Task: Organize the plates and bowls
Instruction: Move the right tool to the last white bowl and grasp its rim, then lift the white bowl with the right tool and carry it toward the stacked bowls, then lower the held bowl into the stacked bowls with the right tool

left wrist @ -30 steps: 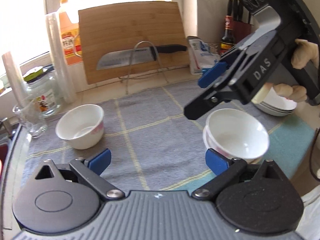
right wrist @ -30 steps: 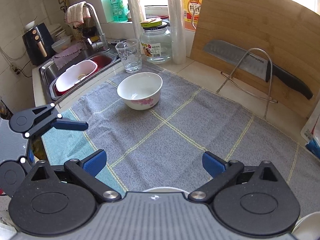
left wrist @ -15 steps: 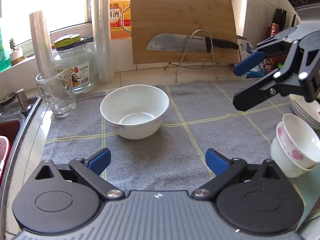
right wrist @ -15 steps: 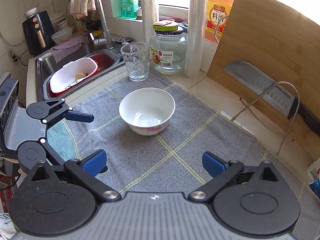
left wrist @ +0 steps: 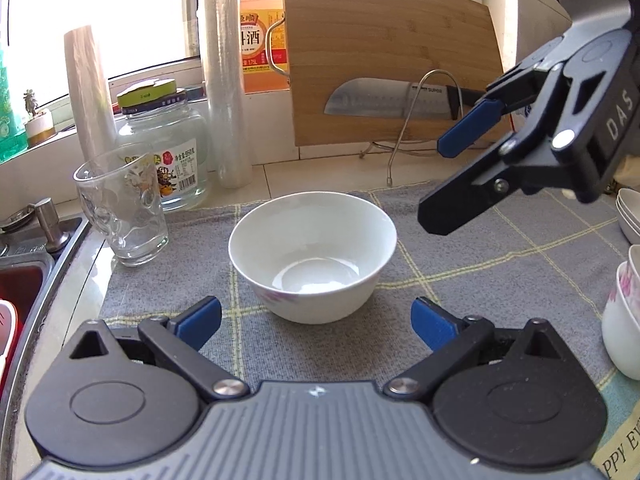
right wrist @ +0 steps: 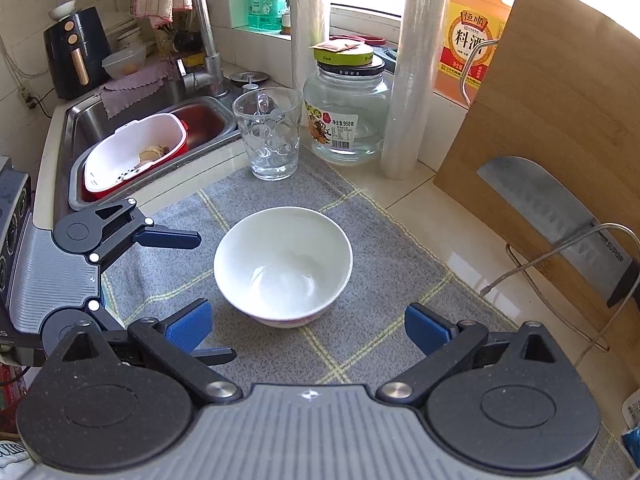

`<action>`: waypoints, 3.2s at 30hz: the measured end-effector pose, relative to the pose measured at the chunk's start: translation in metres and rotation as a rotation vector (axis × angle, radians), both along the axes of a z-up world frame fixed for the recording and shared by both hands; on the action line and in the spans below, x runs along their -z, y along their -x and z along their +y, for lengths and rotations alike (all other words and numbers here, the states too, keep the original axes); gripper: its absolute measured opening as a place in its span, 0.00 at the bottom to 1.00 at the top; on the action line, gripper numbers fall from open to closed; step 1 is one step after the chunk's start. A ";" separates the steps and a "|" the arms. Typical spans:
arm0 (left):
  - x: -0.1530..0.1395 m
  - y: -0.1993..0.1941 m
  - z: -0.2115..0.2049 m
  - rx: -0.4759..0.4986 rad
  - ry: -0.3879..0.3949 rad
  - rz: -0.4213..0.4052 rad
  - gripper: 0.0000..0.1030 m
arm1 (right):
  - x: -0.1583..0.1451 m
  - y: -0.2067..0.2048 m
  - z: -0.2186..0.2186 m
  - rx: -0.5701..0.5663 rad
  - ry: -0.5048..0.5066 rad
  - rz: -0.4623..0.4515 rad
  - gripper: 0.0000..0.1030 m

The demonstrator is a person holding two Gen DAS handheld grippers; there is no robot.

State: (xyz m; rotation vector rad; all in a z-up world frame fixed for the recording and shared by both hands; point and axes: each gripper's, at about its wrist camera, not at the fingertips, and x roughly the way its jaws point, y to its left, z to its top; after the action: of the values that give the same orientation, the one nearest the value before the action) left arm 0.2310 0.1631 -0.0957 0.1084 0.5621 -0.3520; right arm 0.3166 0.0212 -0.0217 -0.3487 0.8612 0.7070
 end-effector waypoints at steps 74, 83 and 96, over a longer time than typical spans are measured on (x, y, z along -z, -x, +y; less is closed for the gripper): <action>-0.040 0.039 -0.042 0.129 0.000 -0.031 0.84 | -0.006 -0.003 -0.020 0.071 -0.130 0.202 0.62; -0.049 0.063 -0.058 0.169 0.001 -0.029 0.84 | -0.018 0.028 -0.046 0.096 -0.164 0.187 0.62; -0.062 0.094 -0.081 0.225 -0.008 -0.040 0.84 | -0.032 0.071 -0.087 0.131 -0.195 0.156 0.62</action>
State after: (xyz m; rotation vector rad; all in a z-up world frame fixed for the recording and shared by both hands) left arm 0.1373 0.0824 -0.0338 0.1867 0.5132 -0.5647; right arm 0.2461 -0.0657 0.0101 -0.0623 0.9445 0.6955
